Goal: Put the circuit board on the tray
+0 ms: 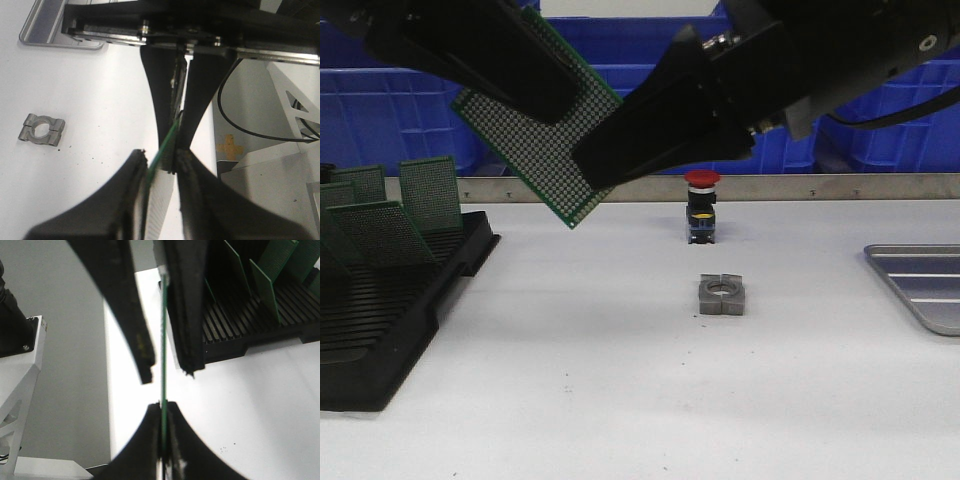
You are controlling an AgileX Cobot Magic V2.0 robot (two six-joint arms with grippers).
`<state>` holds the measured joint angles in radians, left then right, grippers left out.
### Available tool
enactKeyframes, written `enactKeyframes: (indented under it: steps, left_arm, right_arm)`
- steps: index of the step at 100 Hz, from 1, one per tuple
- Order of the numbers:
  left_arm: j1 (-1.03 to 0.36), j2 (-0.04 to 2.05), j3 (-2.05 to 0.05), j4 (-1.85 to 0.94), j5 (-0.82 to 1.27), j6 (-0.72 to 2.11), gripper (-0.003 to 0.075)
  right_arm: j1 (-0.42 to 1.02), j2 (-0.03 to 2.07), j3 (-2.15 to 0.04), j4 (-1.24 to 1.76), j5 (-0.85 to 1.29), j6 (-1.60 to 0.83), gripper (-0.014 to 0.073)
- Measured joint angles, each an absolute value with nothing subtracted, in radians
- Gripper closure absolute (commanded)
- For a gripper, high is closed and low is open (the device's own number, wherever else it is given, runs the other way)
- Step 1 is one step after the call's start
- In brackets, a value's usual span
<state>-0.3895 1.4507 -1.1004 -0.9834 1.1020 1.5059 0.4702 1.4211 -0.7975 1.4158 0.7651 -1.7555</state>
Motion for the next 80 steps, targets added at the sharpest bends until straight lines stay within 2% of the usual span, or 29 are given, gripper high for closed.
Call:
enactKeyframes:
  steps: [9, 16, 43, 63, 80]
  left_arm:
    - [-0.389, 1.451, -1.100, -0.983, 1.093, 1.506, 0.0203]
    - [-0.389, 1.451, -1.100, -0.982, 1.080, 1.506, 0.0168]
    - [-0.376, 1.451, -1.100, -0.980, 1.026, 1.506, 0.0170]
    - [-0.363, 1.451, -1.100, -0.978, 1.020, 1.506, 0.0170]
    - [-0.363, 1.451, -1.100, -0.978, 1.020, 1.506, 0.0170]
  right_arm:
    - [0.470, 1.421, -0.797, 1.416, 0.765, -1.740, 0.0657]
    - [0.470, 1.421, -0.797, 1.414, 0.769, -1.706, 0.0657]
    - [0.411, 1.421, -0.703, 1.380, 0.797, -1.494, 0.0658]
    - [0.233, 1.421, -0.656, 1.379, 0.725, -1.344, 0.0658]
    - [0.057, 1.421, -0.652, 1.379, 0.569, -1.306, 0.0658]
